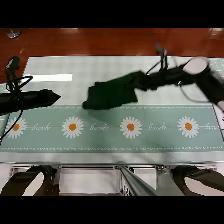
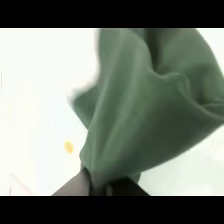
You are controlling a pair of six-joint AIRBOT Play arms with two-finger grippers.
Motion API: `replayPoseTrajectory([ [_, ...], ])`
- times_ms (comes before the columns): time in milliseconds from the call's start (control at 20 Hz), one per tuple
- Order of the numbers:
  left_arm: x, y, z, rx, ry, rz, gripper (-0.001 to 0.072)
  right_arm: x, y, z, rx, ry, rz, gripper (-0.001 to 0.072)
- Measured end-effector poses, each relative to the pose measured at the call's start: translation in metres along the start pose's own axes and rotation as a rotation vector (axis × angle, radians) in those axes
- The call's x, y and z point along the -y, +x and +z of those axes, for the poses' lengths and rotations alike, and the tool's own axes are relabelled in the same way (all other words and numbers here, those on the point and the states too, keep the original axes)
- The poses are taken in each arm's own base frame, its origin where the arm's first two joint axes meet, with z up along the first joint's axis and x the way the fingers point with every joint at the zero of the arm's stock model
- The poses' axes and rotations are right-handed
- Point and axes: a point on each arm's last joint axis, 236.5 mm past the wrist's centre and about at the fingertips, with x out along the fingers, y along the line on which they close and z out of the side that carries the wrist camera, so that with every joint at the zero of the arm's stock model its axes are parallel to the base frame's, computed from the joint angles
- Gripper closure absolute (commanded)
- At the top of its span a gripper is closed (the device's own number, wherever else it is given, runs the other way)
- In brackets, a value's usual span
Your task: Fold the shirts.
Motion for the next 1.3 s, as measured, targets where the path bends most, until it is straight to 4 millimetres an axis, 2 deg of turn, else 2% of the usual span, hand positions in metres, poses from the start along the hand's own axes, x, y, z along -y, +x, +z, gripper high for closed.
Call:
replayPoseTrajectory([
  [100, 0.0, 0.0, -0.001, -0.004, 0.0, -0.001, 0.0672, -0.015, -0.044, 0.041, 0.084, -0.068, -0.062, 0.0691],
  [150, 0.0, 0.0, -0.002, -0.006, 0.0, -0.001, 0.0672, -0.016, -0.068, 0.058, 0.124, -0.08, -0.097, 0.069],
  [250, 0.001, 0.0, -0.003, -0.013, 0.0, -0.002, 0.0672, -0.006, -0.112, 0.079, 0.181, -0.066, -0.165, 0.0691],
  [400, 0.001, 0.0, -0.006, -0.024, 0.0, -0.005, 0.0672, 0.029, -0.18, 0.089, 0.251, 0.045, -0.267, 0.0692],
  [600, 0.001, 0.0, -0.007, -0.03, 0.0, -0.006, 0.0672, 0.08, -0.259, 0.079, 0.334, 0.24, -0.373, 0.0693],
  [750, 0.001, 0.0, -0.008, -0.032, 0.0, -0.006, 0.0672, 0.123, -0.309, 0.048, 0.355, 0.397, -0.483, 0.0693],
  [850, 0.001, 0.0, -0.008, -0.032, 0.0, -0.006, 0.0672, 0.15, -0.333, 0.014, 0.341, 0.51, -0.565, 0.0693],
  [1000, 0.001, 0.0, -0.008, -0.032, 0.0, -0.006, 0.0672, 0.19, -0.356, -0.055, 0.289, 0.699, -0.698, 0.0692],
  [1100, 0.001, 0.0, -0.008, -0.032, 0.0, -0.006, 0.0672, 0.215, -0.37, -0.109, 0.265, 0.855, -0.793, 0.0691],
  [1200, 0.002, 0.0, -0.008, -0.032, 0.0, -0.007, 0.0672, 0.231, -0.382, -0.158, 0.267, 1.008, -0.892, 0.0688],
  [1250, 0.002, 0.0, -0.008, -0.032, 0.0, -0.007, 0.0672, 0.236, -0.387, -0.179, 0.272, 1.071, -0.944, 0.0661],
  [1300, 0.002, 0.0, -0.008, -0.032, -0.001, -0.007, 0.0672, 0.241, -0.392, -0.201, 0.274, 1.137, -1.001, 0.0469],
])
